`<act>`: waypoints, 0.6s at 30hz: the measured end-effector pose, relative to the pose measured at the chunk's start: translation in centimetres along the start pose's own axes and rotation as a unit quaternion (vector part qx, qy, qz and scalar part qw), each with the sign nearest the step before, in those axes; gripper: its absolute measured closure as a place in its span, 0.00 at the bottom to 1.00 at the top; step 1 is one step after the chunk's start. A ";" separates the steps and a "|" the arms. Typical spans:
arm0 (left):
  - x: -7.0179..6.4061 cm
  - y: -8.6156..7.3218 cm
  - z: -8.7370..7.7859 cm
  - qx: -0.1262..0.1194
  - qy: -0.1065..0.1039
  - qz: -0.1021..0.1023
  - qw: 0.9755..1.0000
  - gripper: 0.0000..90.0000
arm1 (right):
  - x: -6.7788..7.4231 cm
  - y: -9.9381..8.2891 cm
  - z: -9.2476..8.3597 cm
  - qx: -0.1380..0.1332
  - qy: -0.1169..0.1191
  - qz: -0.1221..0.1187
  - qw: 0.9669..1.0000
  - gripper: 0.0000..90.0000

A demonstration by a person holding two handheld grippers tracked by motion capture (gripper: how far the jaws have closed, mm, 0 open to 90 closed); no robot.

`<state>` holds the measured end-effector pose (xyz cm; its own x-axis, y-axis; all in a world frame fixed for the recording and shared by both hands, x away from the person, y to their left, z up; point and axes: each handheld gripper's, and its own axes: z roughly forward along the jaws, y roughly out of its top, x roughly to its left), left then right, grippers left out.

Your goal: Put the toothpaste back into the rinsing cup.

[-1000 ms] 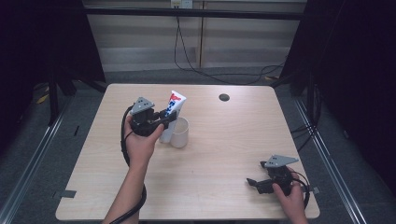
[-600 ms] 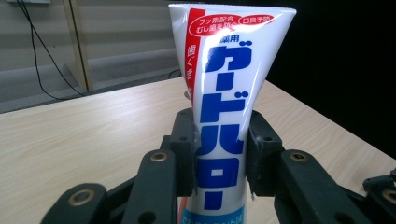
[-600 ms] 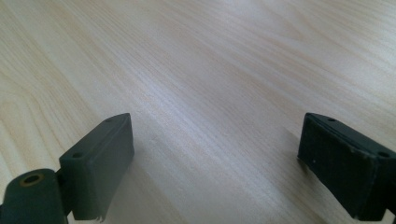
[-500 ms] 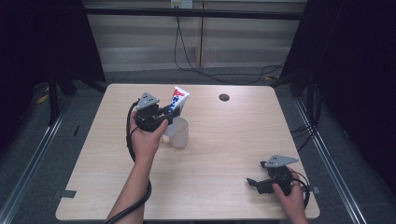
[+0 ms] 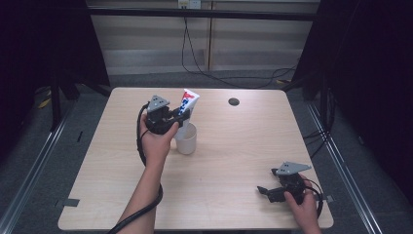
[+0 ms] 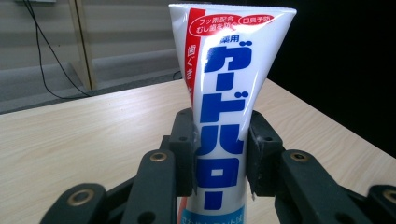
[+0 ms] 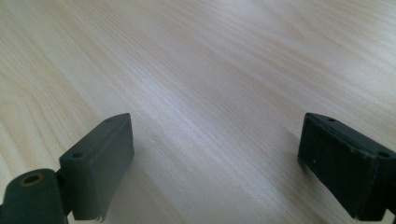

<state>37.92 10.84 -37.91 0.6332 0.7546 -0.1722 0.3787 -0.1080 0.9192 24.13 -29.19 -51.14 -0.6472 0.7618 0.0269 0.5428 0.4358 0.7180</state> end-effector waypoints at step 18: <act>0.1 -0.3 1.6 -0.001 0.003 -0.002 1.000 0.75 | 0.0 0.0 0.0 0.000 0.000 0.001 1.000 0.11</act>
<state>39.00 9.93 -38.78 0.6276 0.7592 -0.1727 0.3787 -0.1039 0.9197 24.13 -29.18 -51.13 -0.6468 0.7621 0.0283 0.5441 0.4352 0.7173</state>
